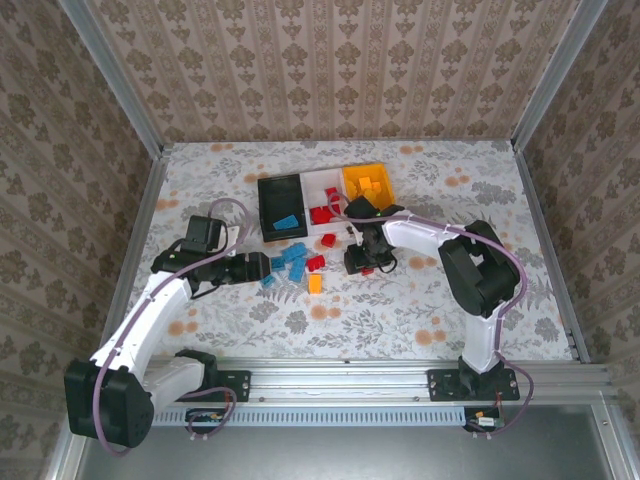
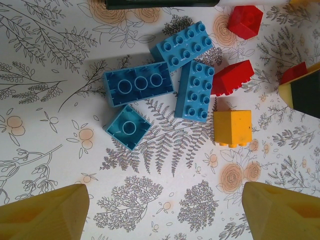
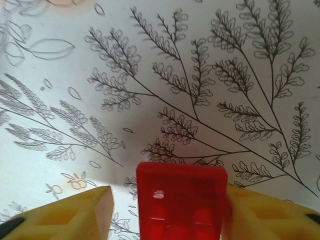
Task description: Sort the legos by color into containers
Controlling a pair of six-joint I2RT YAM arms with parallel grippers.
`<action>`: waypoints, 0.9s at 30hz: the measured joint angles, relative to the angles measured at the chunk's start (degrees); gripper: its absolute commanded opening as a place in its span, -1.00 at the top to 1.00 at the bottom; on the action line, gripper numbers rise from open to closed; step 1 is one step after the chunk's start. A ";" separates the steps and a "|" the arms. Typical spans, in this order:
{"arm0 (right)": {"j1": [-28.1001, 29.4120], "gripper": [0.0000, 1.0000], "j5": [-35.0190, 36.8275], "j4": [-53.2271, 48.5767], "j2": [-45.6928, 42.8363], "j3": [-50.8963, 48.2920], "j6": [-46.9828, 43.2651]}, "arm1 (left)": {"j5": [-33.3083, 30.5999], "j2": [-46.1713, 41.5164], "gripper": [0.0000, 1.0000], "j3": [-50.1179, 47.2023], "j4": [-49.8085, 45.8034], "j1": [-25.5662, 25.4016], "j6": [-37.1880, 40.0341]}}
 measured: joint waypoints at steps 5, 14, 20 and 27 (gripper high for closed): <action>0.31 0.25 1.60 -0.42 0.07 0.00 0.37 | 0.00 0.00 -0.62 0.00 0.00 0.00 0.02; 0.31 0.31 2.54 -2.36 -1.44 0.70 0.55 | 0.02 0.00 -0.63 0.00 0.00 0.00 0.00; 0.31 0.31 2.56 -5.81 -5.11 7.72 0.52 | 0.02 0.00 -0.63 0.00 0.02 0.00 0.02; 0.31 0.35 2.36 -7.93 -6.34 22.69 0.50 | 0.07 -0.02 -0.64 -0.50 0.39 0.00 0.00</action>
